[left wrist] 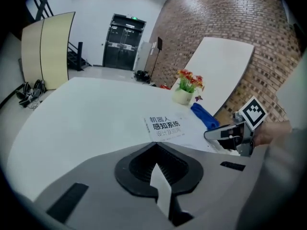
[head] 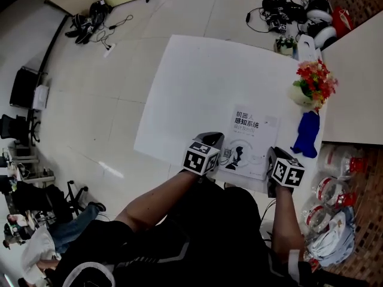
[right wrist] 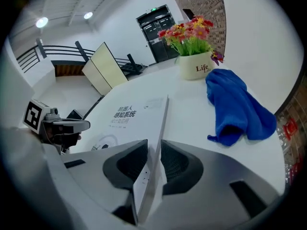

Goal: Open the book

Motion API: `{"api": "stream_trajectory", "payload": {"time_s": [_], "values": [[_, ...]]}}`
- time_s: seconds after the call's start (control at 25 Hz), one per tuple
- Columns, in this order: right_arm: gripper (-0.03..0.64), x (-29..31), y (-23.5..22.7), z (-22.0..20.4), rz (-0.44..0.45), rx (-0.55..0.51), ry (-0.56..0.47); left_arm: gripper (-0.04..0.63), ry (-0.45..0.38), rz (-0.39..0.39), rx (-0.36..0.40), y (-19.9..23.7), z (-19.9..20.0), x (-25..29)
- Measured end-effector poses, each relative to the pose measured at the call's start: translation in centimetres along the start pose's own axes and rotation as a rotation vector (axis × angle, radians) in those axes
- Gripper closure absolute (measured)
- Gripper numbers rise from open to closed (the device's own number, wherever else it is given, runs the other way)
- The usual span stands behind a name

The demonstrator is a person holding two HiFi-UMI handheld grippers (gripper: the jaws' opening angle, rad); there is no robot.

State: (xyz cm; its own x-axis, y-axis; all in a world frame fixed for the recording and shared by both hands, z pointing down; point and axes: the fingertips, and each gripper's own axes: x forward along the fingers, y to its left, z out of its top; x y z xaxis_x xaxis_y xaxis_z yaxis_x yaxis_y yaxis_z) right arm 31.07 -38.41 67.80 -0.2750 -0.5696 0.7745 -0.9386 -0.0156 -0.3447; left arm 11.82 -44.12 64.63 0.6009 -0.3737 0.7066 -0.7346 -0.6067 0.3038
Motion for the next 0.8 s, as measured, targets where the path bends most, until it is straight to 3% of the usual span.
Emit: {"api": "stream_trajectory", "payload": {"time_s": [0.2,0.48,0.8], "values": [[0.569,0.6,-0.1,-0.6,0.001,0.082,0.021,0.598,0.042,-0.029,0.011,0.5,-1.0,1.0],[0.572,0.5,-0.3,-0.4,-0.028,0.14,0.036,0.598,0.053,-0.078,0.035,-0.4,-1.6,1.4],[0.594,0.3,-0.8,-0.4,-0.056,0.211,0.02,0.598,0.04,-0.08,0.038,-0.1,-1.7,1.2]]}}
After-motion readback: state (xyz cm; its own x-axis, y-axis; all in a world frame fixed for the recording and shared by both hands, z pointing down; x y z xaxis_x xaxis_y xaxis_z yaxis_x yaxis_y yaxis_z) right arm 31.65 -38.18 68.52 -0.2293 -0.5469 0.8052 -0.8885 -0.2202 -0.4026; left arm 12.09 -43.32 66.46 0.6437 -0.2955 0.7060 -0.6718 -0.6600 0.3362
